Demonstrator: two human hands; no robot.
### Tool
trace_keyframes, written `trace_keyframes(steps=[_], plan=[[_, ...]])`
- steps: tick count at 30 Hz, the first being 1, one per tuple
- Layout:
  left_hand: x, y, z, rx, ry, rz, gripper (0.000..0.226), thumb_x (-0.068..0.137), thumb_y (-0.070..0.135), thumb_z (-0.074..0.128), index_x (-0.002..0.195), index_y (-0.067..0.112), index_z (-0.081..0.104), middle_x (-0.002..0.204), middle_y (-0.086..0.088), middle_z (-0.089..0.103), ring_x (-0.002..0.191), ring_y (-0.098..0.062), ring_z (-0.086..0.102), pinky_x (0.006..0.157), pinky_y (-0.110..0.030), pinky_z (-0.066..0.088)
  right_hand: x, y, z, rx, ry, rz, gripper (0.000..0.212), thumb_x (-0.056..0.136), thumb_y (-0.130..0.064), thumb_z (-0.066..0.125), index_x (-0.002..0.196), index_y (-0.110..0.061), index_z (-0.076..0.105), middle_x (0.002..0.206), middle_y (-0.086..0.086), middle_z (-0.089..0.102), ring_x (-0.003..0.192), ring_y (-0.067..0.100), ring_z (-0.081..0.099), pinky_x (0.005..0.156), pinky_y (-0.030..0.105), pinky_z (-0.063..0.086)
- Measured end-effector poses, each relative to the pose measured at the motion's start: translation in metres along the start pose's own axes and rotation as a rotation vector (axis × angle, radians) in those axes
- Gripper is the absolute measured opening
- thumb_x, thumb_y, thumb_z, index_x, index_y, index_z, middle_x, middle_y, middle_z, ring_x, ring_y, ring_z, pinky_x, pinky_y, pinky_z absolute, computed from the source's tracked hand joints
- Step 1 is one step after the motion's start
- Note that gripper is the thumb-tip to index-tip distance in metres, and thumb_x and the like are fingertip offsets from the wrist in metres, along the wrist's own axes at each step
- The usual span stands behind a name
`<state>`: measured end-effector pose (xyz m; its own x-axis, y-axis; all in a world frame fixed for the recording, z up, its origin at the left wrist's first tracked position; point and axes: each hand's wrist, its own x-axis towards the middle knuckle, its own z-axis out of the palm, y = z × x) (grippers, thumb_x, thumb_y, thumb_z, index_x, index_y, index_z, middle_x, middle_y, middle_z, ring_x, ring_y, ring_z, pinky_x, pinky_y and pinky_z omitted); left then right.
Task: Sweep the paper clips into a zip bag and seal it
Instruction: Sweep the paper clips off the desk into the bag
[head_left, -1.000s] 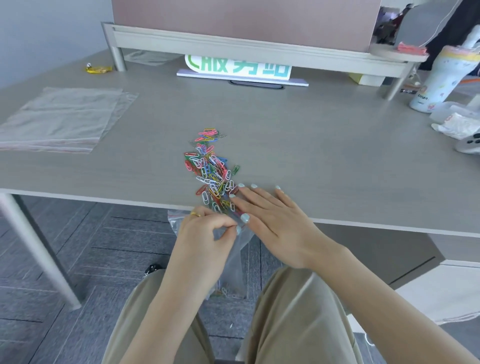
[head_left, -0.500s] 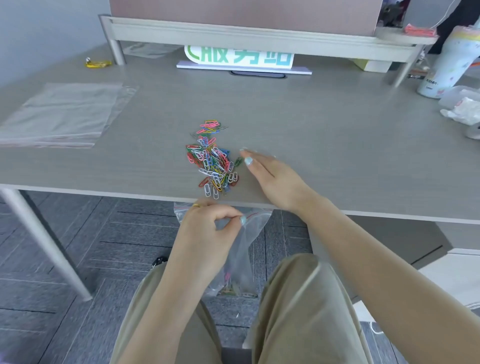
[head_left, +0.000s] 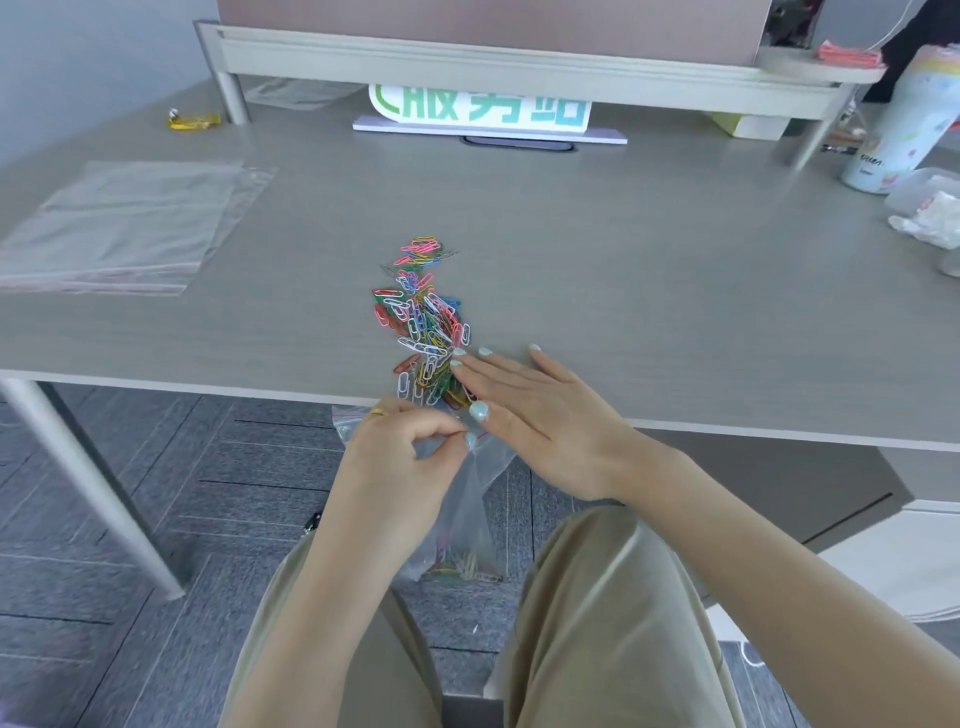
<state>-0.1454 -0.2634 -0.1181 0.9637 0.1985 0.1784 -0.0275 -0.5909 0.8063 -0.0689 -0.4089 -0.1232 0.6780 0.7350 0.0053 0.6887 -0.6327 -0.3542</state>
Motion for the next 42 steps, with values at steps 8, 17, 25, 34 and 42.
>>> trace_keyframes(steps=[8,17,25,34,42], plan=[[0.003,0.000,-0.004,0.008,-0.007,0.019,0.012,0.080,0.014,0.061,0.081,0.019,0.071,0.089,0.000,0.064,0.087,-0.004,0.052,0.068,0.004,0.031,-0.006,-0.011,-0.003,0.111,-0.005,-0.081,0.056,0.091,-0.044,0.013,0.143,-0.027,0.024,0.152,-0.015,0.022,0.140,-0.005,0.009,0.117,0.027,-0.006],[0.000,-0.004,-0.004,0.045,-0.023,0.012,0.011,0.080,0.017,0.061,0.082,0.021,0.071,0.086,0.012,0.060,0.096,-0.006,0.050,0.070,0.006,0.027,0.061,0.012,-0.019,0.342,0.102,0.177,0.044,0.100,-0.036,0.019,0.142,-0.025,0.028,0.153,-0.010,0.023,0.140,-0.001,0.014,0.116,0.025,0.000],[0.003,-0.009,-0.003,0.033,-0.004,0.015,0.010,0.079,0.015,0.062,0.079,0.021,0.071,0.085,0.014,0.058,0.092,-0.007,0.053,0.070,0.005,0.029,0.038,0.003,-0.007,0.180,0.021,0.043,0.047,0.099,-0.037,0.019,0.144,-0.025,0.023,0.154,-0.013,0.017,0.141,-0.003,0.009,0.117,0.029,-0.002],[0.005,-0.004,0.003,0.025,0.038,0.005,0.010,0.078,0.015,0.063,0.075,0.020,0.071,0.083,0.010,0.055,0.092,-0.011,0.053,0.072,0.004,0.029,0.023,0.006,-0.007,0.121,0.092,0.093,0.048,0.098,-0.038,0.016,0.144,-0.025,0.019,0.155,-0.014,0.013,0.133,-0.012,0.001,0.112,0.022,-0.013],[0.001,-0.008,-0.007,0.032,0.071,0.009,0.010,0.079,0.012,0.062,0.077,0.017,0.071,0.082,0.007,0.058,0.091,-0.012,0.053,0.073,0.003,0.030,0.014,-0.007,-0.003,-0.063,-0.022,0.075,0.050,0.098,-0.039,0.013,0.146,-0.023,0.011,0.156,-0.013,0.003,0.141,-0.003,-0.006,0.114,0.028,-0.014]])
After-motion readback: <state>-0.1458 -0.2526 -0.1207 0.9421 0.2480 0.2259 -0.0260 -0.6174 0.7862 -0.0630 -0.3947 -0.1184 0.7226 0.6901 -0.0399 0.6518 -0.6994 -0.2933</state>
